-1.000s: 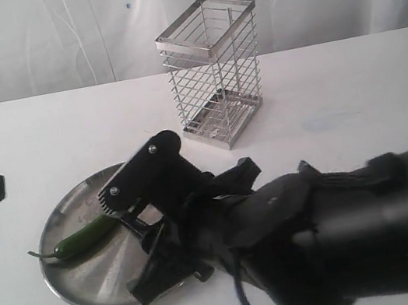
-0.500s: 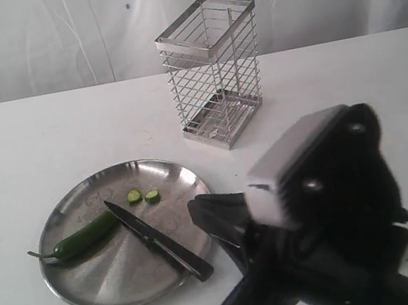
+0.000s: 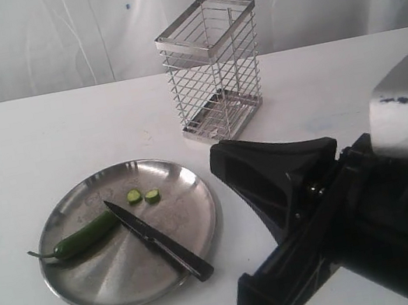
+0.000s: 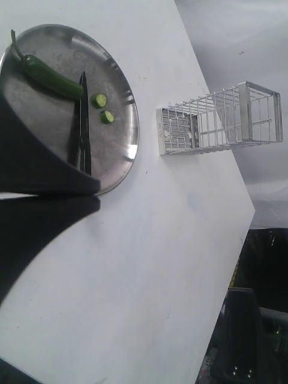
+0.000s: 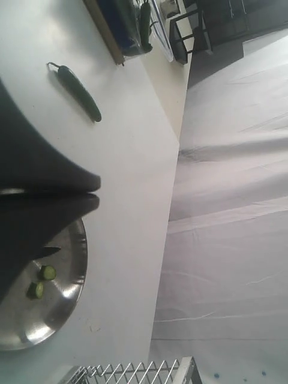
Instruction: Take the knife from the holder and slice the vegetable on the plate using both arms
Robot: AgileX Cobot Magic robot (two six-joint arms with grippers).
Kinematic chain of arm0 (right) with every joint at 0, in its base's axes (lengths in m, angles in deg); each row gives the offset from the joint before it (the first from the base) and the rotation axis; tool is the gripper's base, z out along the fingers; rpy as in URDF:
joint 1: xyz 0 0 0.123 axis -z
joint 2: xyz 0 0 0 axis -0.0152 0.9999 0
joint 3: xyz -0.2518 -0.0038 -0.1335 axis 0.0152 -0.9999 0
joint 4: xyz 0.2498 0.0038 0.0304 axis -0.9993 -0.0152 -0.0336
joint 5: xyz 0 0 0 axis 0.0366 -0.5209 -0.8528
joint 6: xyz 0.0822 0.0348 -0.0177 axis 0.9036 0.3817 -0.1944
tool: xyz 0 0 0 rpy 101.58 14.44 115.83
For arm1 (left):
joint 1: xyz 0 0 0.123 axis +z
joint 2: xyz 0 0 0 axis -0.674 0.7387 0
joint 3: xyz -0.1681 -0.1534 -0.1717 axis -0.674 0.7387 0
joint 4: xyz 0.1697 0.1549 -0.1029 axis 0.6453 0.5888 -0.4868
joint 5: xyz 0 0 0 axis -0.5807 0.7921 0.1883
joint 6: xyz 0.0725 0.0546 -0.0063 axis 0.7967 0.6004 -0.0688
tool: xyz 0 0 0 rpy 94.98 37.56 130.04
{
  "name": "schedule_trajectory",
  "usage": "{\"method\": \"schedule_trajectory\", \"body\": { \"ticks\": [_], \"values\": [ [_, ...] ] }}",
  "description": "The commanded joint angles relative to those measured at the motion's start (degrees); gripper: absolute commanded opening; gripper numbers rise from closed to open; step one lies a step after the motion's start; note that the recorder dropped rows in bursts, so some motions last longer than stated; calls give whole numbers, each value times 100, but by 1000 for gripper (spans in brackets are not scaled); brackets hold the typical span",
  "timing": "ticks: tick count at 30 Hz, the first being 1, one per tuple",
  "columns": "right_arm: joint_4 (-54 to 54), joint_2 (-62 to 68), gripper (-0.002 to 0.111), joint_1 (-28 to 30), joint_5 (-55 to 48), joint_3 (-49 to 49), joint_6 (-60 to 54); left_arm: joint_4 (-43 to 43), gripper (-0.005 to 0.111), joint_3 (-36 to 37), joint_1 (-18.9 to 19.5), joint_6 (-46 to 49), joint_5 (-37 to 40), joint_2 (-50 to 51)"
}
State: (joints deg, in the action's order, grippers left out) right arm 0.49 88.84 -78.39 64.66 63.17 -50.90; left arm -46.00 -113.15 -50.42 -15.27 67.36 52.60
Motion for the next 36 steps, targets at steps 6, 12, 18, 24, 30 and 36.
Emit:
{"method": "schedule_trajectory", "body": {
  "ticks": [6, 12, 18, 24, 30, 36],
  "values": [
    [19, -36, 0, -10, 22, -46, 35, -116, 0, 37, 9, -70, 4, -39],
    [-18, -760, 0, 632, -1196, -46, -998, -92, 0, 37, 9, -70, 5, -39],
    [-18, -1870, 0, 2940, -4256, -358, -1887, -38, 0, 37, -3, -70, 2, -39],
    [8, -3525, 0, 5072, -5040, -904, -1946, -38, 0, 37, -3, -70, 2, -39],
    [-18, -4483, 0, 5532, -4919, -1315, -1905, -38, 0, 37, -3, -70, 2, -39],
    [755, -4522, 0, 5532, -4815, -1385, -885, -38, 0, 37, -3, -70, 2, -39]
  ]
}}
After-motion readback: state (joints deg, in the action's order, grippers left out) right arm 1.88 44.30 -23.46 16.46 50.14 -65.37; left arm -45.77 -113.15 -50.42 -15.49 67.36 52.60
